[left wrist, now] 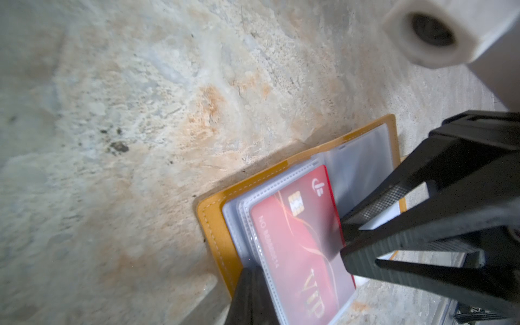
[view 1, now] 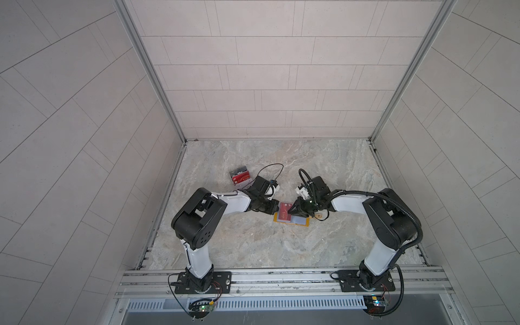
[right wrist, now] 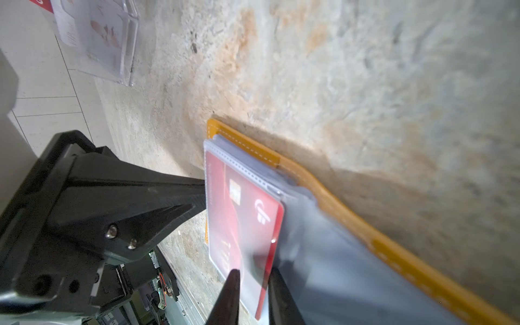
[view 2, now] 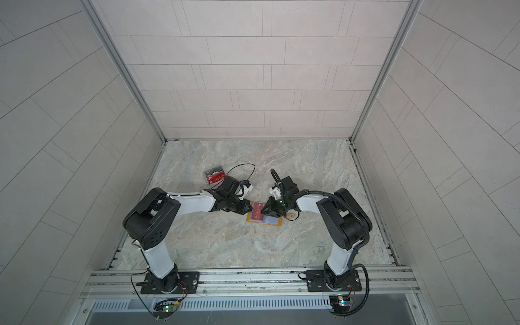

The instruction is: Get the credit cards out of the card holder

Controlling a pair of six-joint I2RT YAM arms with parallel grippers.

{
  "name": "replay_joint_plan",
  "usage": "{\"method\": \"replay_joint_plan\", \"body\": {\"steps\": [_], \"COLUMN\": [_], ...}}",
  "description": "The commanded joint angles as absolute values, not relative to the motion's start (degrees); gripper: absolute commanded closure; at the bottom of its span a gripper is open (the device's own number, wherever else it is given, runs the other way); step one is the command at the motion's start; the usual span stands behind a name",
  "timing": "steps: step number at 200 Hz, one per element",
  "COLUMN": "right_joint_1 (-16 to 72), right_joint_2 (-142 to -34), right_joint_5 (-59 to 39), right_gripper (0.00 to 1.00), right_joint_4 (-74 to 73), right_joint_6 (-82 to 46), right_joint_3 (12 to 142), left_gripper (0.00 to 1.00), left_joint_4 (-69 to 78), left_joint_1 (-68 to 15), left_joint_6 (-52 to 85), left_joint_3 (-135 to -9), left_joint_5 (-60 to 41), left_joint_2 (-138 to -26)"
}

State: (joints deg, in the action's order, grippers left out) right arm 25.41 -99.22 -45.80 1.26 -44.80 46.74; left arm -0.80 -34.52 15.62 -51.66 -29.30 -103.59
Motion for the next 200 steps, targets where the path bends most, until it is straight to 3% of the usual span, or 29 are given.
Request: {"method": "replay_joint_plan", "body": {"steps": [1,200], "right_joint_1": [25.1,24.0], "right_joint_2": [-96.14,-94.41], "right_joint_5": [-48.55,-51.79], "right_gripper": [0.77,0.78], "right_joint_4": [-0.81,1.97], "right_joint_6": [-43.61,-40.29], "right_joint_3": [47.11,47.92], "left_gripper": [0.96,0.96], "left_joint_4": [-4.57,-5.68], "left_joint_1": [-35.93,-35.88], "left_joint_6": [15.12,14.24], "left_joint_3": [-49.82,-49.83], "left_joint_5": [-27.71,-26.64], "left_joint_2": [-106.26,-106.96]}}
